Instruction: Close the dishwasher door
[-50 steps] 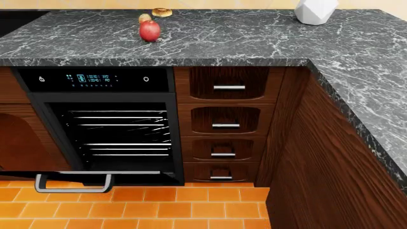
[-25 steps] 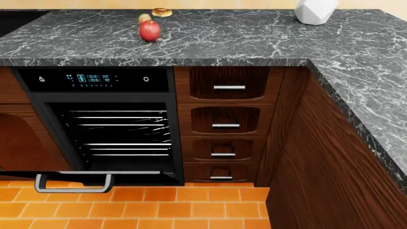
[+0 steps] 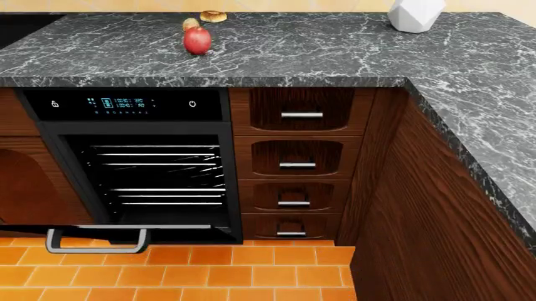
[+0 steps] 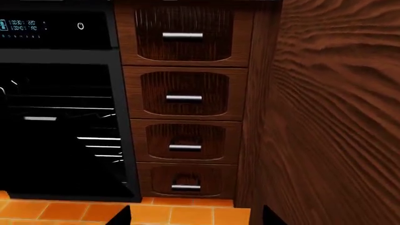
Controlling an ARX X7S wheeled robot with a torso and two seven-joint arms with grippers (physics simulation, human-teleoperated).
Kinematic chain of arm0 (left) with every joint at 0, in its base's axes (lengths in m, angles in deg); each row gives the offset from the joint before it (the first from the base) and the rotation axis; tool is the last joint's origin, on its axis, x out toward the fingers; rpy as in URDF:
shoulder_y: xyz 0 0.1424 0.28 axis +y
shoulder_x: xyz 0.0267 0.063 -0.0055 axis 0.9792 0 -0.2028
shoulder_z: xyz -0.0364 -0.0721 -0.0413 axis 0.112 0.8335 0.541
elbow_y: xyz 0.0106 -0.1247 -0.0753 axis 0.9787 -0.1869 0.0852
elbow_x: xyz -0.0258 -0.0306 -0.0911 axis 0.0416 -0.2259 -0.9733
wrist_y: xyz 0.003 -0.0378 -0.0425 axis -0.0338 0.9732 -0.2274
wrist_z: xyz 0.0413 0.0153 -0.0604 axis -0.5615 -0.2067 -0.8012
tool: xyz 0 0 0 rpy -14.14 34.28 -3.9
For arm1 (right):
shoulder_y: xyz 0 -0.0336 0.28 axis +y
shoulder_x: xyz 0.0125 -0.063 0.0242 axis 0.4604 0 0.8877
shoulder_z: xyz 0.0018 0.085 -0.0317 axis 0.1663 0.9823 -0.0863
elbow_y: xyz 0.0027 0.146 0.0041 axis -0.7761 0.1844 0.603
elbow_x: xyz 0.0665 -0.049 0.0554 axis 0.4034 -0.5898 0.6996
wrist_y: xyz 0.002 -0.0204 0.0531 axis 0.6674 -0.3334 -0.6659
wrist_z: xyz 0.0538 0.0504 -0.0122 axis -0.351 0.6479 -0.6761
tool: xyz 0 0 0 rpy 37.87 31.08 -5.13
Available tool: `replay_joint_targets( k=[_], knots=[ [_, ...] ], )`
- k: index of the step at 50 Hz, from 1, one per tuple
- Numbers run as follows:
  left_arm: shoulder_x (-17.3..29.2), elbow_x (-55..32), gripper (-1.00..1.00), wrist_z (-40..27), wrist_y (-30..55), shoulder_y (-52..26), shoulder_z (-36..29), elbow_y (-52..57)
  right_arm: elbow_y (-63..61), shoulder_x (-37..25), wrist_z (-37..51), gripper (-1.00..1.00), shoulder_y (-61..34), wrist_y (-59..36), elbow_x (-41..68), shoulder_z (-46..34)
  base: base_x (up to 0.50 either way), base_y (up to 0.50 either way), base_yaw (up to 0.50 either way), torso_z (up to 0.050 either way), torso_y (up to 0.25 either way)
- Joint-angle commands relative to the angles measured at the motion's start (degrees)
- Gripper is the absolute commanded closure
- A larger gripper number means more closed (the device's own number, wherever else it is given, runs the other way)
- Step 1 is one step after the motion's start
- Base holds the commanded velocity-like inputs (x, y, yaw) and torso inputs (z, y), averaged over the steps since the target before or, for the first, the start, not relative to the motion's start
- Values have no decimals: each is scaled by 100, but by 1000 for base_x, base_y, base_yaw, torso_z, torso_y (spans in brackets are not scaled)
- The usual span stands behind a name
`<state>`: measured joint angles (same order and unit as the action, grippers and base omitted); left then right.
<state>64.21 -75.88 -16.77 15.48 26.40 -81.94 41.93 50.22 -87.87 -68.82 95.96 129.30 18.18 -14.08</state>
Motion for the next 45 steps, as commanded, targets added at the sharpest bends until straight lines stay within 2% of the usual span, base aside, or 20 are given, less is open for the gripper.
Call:
replay_joint_targets(
  k=[1,45],
  knots=[
    [43,-49,-100,-71,-92,12,-92,-107,53,-39,26,-100,1,-33,20,-62,0,0,0,0,0],
    [200,-39,-100,-345,22,-38,-332,-24,-22,-187,245,-100,-3,-194,-90,-196,0,0,0,0,0]
  ],
)
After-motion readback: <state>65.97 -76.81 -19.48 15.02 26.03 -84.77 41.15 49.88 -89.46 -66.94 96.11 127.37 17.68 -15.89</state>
